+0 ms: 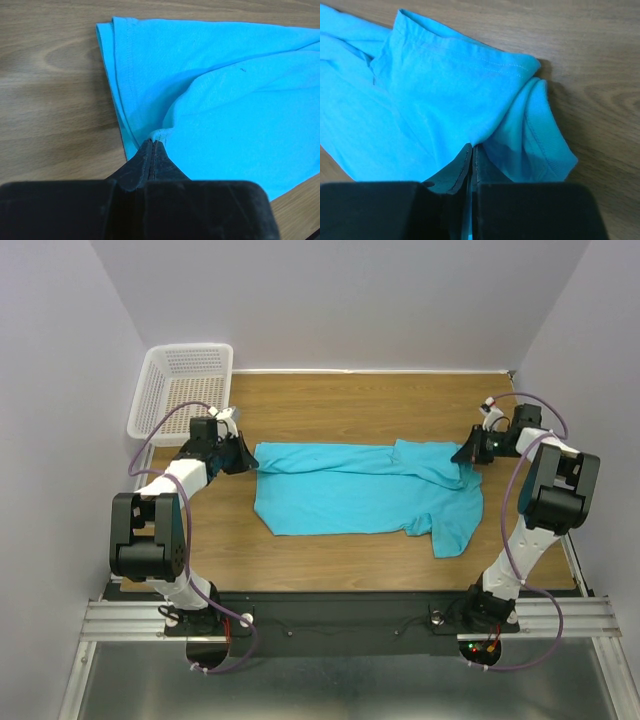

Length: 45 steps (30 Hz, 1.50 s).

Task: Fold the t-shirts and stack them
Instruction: Flatten the tshirt out

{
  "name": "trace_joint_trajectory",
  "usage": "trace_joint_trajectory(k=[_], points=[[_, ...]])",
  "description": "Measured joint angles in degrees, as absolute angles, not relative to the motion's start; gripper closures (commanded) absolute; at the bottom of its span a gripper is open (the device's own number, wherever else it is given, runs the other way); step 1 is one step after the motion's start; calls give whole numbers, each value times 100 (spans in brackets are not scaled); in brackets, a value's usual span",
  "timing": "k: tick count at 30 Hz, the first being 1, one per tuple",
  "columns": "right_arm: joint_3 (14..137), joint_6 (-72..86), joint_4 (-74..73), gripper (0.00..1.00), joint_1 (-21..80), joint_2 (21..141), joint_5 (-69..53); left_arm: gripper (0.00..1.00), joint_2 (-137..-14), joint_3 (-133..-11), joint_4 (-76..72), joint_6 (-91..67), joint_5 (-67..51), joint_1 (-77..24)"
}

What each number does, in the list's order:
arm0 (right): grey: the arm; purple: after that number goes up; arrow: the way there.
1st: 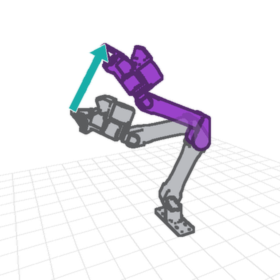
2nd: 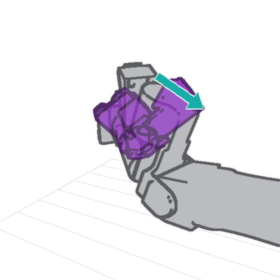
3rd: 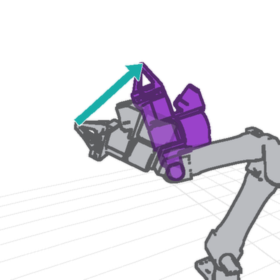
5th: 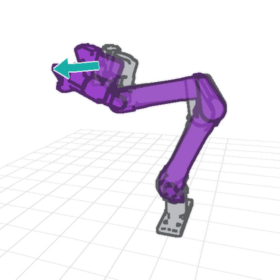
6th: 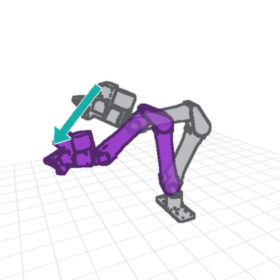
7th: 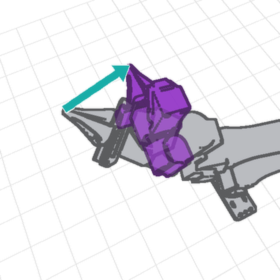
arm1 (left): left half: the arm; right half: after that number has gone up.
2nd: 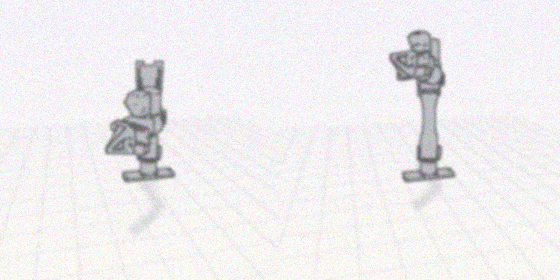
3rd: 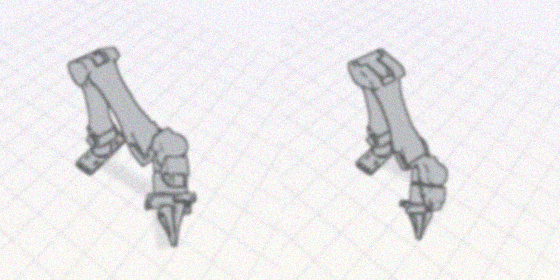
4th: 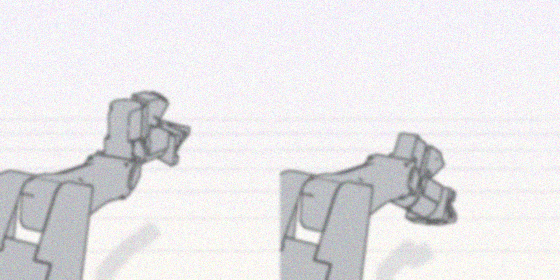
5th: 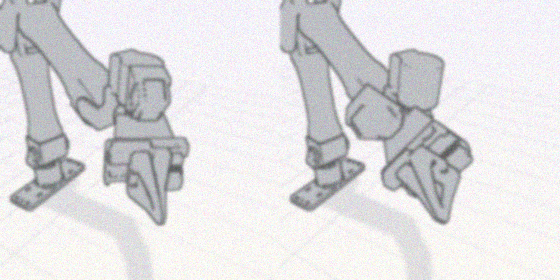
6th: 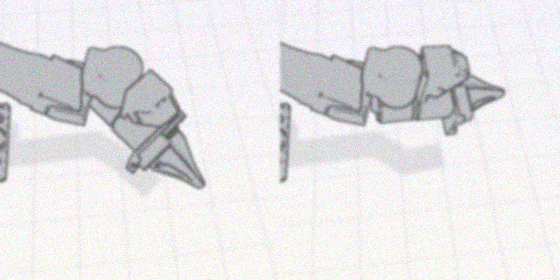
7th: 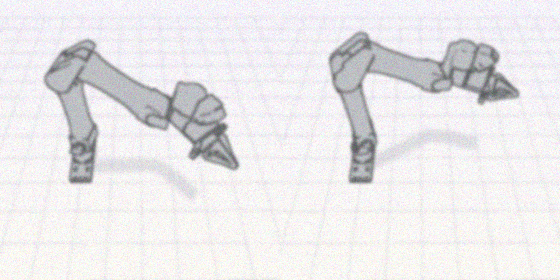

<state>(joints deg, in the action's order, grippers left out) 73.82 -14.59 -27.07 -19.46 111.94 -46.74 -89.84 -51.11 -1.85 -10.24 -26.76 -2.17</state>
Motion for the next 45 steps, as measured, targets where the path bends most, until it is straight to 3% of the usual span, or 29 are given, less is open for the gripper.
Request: trace_joint_trajectory(k=[11, 19, 30, 37, 45], points=[[8868, -1219, -2880, 100, -1946, 11133, -4993, 100, -9216, -6418, 16, -945, -2519, -213], [10921, -1321, -2877, 99, -1894, 11332, -5266, 100, -9944, -7883, -443, -982, -2351, -211], [12667, -1441, -2915, 99, -1828, 11636, -5688, 100, -9880, -8097, -1247, -1173, -1900, -202], [13238, -1492, -2963, 99, -1828, 11198, -5492, 100, -8370, -7505, -2117, -1363, -1470, -139], [13821, -1127, -2738, 99, -1831, 9824, -4602, 100, -6431, -7308, -3070, -1404, -878, -137]])
